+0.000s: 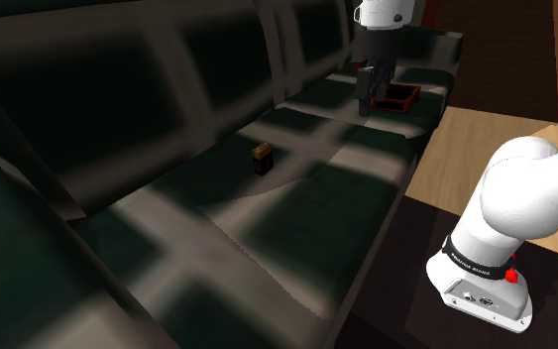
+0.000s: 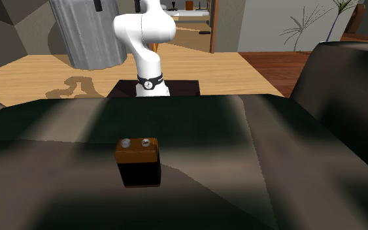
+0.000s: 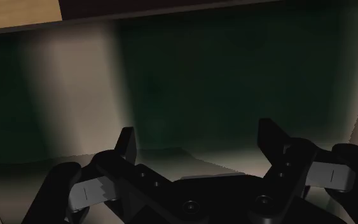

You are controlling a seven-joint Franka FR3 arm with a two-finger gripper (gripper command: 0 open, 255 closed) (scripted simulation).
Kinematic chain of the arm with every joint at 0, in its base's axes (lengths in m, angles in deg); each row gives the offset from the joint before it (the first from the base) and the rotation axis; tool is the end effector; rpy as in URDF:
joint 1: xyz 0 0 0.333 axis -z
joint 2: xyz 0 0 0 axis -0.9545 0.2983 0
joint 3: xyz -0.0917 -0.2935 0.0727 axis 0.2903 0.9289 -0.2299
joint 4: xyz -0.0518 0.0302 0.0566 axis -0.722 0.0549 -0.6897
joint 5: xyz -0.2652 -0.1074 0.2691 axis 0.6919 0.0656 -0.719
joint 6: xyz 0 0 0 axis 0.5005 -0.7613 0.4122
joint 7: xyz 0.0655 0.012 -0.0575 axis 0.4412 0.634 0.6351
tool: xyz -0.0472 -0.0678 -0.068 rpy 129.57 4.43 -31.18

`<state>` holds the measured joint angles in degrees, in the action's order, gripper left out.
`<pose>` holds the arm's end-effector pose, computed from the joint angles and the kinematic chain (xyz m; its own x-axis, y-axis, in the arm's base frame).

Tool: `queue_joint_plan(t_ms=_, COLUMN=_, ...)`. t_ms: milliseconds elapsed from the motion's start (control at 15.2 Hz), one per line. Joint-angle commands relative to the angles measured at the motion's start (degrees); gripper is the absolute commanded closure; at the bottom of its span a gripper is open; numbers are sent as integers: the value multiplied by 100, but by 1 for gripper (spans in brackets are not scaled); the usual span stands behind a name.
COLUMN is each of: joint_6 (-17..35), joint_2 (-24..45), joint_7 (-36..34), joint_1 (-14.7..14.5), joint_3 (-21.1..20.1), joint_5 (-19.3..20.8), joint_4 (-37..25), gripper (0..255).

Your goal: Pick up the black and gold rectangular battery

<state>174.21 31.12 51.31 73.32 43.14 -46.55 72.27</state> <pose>0.3042 0.0099 0.5776 0.9999 0.0001 -0.0154 0.0005 -0.9997 0.0254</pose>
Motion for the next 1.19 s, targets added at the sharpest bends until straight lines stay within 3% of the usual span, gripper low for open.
queue_joint_plan(t_ms=0, joint_6=0, joint_2=0, joint_7=0, joint_1=0, joint_3=0, joint_5=0, joint_4=0, gripper=0)
queue_joint_plan(t_ms=594, joint_6=1003, joint_2=2070, joint_7=-473, joint_1=-21, joint_3=-349, joint_5=-130, joint_4=-824, gripper=0)
queue_joint_plan(t_ms=1122, joint_6=1445, joint_2=3973, joint_7=-900, joint_1=-47, joint_3=-575, joint_5=-40, joint_4=-2064, gripper=0)
